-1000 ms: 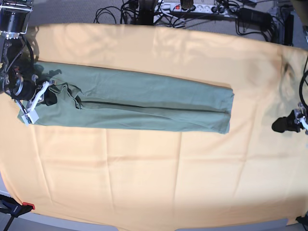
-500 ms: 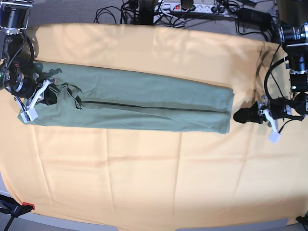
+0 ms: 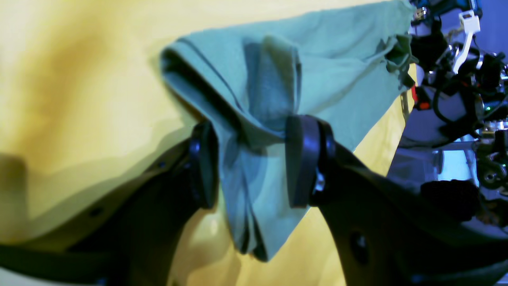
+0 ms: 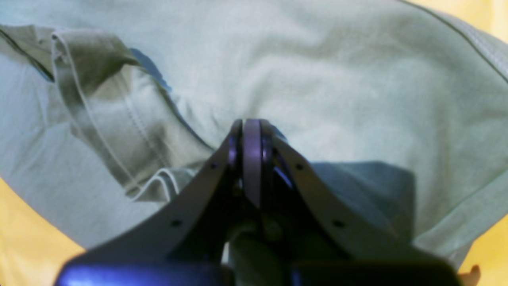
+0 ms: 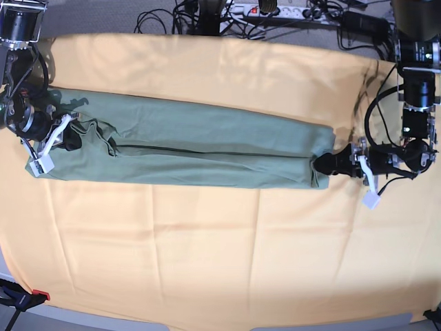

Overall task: Fold the T-shirt properly
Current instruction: 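Grasp the folded strip's end with the left gripper and lift it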

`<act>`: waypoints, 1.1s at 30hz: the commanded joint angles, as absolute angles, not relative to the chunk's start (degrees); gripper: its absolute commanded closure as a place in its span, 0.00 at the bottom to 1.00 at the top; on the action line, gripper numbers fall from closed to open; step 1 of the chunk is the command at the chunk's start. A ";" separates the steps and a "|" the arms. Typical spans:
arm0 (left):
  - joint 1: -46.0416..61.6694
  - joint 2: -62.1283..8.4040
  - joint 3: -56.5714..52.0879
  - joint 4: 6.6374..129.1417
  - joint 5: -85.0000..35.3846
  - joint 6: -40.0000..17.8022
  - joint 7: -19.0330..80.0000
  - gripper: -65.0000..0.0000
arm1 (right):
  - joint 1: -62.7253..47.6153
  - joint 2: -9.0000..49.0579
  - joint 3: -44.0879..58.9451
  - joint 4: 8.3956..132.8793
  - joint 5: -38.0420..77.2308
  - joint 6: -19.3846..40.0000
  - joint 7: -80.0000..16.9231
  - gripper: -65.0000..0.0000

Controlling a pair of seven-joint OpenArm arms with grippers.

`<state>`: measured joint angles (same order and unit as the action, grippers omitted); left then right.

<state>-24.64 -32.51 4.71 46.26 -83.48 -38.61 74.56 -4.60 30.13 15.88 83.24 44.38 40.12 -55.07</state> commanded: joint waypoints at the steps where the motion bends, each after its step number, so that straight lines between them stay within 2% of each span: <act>1: -24.80 -31.55 5.23 46.44 -85.00 -37.71 76.34 0.56 | -4.12 31.16 16.14 83.74 43.44 40.00 -56.10 1.00; 12: -24.82 -27.64 5.23 46.44 -85.00 -37.74 80.00 0.57 | -4.12 31.18 16.14 83.74 43.42 40.00 -56.10 1.00; 14: -25.21 -27.66 5.21 46.44 -85.00 -37.71 80.00 0.64 | -4.10 31.18 16.14 83.74 43.42 40.00 -56.10 1.00; 17: -26.28 -27.81 5.21 46.44 -85.00 -37.69 80.00 0.94 | -4.12 31.16 16.14 83.74 43.44 40.00 -56.07 1.00; 18: -26.68 -27.94 5.19 46.44 -85.00 -37.67 80.00 1.00 | -4.12 31.16 16.14 83.74 43.42 40.00 -56.10 1.00; 33: -32.97 -27.92 5.17 46.54 -85.00 -30.94 80.00 1.00 | -4.12 31.16 16.14 83.74 43.40 40.00 -55.92 1.00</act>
<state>-31.07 -26.94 5.56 45.91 -83.59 -30.76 79.96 -4.58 30.13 15.88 83.24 44.42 40.14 -55.24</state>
